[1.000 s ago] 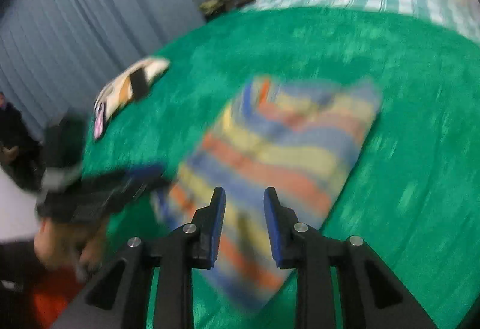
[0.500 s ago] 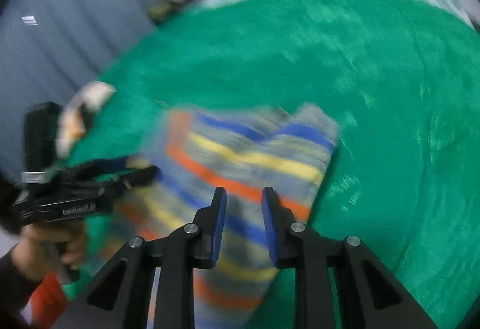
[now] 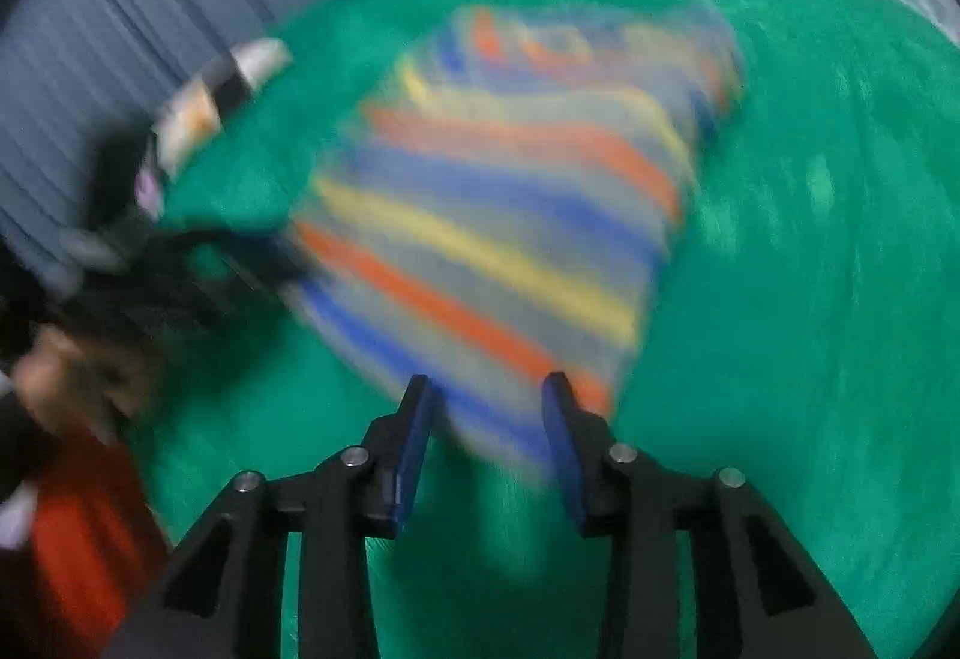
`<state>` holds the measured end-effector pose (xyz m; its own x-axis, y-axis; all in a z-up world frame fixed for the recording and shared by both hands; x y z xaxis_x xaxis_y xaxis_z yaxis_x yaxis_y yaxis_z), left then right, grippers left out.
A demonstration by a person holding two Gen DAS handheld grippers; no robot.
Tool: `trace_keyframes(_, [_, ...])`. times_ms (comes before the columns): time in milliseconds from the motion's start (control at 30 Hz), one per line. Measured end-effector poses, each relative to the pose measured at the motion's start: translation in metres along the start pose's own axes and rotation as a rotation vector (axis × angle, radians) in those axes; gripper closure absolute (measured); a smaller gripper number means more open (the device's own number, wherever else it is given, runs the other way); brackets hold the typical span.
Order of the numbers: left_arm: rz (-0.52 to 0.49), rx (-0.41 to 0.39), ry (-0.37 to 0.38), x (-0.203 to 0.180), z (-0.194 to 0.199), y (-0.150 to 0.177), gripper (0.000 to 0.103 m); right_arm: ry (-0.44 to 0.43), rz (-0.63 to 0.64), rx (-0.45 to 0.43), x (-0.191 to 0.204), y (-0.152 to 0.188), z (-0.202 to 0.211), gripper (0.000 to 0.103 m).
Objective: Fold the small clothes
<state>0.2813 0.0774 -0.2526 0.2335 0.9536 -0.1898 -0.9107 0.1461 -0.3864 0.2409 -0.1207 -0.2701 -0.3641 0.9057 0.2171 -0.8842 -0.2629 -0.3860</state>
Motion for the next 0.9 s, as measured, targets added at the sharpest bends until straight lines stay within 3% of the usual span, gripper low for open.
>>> trace_keyframes(33, [0.011, -0.012, -0.003, 0.001, 0.008, 0.003, 0.027, 0.022, -0.020, -0.017, 0.002, 0.009, 0.014, 0.060])
trace_keyframes(100, [0.017, -0.054, -0.011, 0.001, 0.027, 0.008, 0.016, 0.014, -0.064, -0.077, 0.009, 0.019, 0.038, 0.041])
trace_keyframes(167, [0.002, -0.071, -0.027, -0.004, 0.038, 0.017, 0.014, 0.035, -0.089, -0.158, 0.016, 0.029, 0.061, 0.024])
trace_keyframes(233, [-0.005, -0.066, -0.024, -0.011, 0.041, 0.029, 0.014, 0.047, -0.107, -0.193, 0.022, 0.038, 0.071, 0.023])
trace_keyframes(367, [0.013, -0.035, -0.003, -0.014, 0.030, 0.040, 0.014, 0.003, -0.204, -0.172, 0.023, 0.054, 0.058, 0.023])
trace_keyframes(500, [0.014, -0.084, 0.039, -0.018, 0.035, 0.009, 0.013, -0.034, -0.202, -0.161, 0.025, 0.055, 0.055, 0.023])
trace_keyframes(633, [0.075, -0.066, 0.128, -0.007, 0.009, -0.045, 0.011, -0.030, -0.209, -0.236, 0.000, 0.009, 0.073, 0.023])
trace_keyframes(733, [0.110, -0.018, 0.180, 0.000, -0.027, -0.081, 0.011, -0.074, -0.256, -0.244, -0.033, -0.039, 0.065, 0.023])
trace_keyframes(867, [0.081, -0.012, 0.217, -0.008, -0.059, -0.111, 0.013, -0.224, -0.344, -0.198, -0.072, -0.085, 0.023, 0.023])
trace_keyframes(900, [0.073, -0.022, 0.235, -0.012, -0.061, -0.116, 0.020, -0.249, -0.362, -0.183, -0.077, -0.091, 0.012, 0.024])
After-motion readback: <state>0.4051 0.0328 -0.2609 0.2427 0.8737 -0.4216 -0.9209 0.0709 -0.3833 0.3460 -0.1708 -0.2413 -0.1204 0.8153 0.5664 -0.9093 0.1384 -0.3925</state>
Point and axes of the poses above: each gripper's, at about its wrist camera, not at the fingertips, and z roughly against the way its jaws point, x to its left, y to its underside, the point moved 10 cm from there along -z, roughly the way its jaws point, and after that the axes turned 6 degrees about x, right-handed, at the moved point
